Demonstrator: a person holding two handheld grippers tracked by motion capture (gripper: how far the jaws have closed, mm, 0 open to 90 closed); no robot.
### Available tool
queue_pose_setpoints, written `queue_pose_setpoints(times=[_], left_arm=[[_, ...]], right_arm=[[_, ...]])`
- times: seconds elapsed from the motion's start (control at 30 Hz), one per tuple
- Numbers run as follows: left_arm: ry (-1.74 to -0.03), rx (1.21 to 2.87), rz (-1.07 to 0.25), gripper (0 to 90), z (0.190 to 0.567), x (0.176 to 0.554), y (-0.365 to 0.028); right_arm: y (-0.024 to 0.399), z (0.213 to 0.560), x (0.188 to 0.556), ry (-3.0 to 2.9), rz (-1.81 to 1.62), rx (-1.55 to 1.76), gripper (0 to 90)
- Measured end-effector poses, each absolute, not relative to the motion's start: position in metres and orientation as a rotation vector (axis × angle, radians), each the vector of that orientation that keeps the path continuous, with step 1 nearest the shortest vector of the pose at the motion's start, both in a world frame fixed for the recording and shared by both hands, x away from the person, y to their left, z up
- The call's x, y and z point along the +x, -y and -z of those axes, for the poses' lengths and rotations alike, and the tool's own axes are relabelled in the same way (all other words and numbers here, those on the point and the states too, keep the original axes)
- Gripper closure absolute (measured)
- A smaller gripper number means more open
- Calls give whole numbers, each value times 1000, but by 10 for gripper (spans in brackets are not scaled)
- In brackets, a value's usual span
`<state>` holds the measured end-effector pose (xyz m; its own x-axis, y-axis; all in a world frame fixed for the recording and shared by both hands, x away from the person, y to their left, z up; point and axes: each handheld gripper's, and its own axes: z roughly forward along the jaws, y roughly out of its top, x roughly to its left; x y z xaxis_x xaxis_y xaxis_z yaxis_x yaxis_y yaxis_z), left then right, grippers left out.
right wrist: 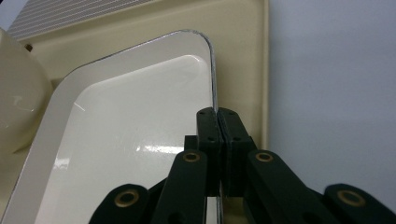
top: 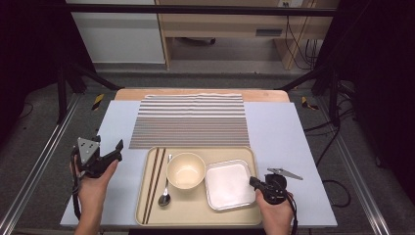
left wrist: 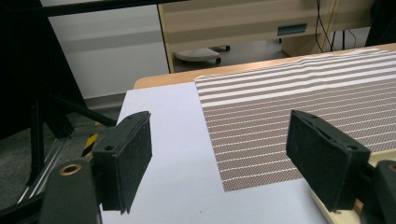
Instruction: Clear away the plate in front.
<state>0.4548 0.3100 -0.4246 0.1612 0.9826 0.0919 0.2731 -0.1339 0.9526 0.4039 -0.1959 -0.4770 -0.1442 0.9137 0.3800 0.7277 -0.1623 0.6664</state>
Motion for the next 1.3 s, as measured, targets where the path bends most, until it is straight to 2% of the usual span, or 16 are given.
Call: queue_pose_setpoints(times=[0.6, 0.77, 0.9, 1.07, 1.3], left_arm=[[-1270, 1574, -1011, 214, 438, 455, -316], [-1268, 1580, -995, 205, 442, 455, -317], [-1259, 1590, -979, 189, 444, 455, -317], [-1247, 1592, -971, 173, 445, 454, -317], [-1215, 1591, -955, 129, 445, 452, -316]], right_arm=[[205, 461, 408, -1779, -1269, 1531, 488], [214, 459, 422, -1761, -1271, 1464, 292], [225, 461, 431, -1742, -1253, 1398, 194], [237, 458, 438, -1714, -1248, 1342, 138], [251, 454, 441, -1682, -1248, 1316, 118]])
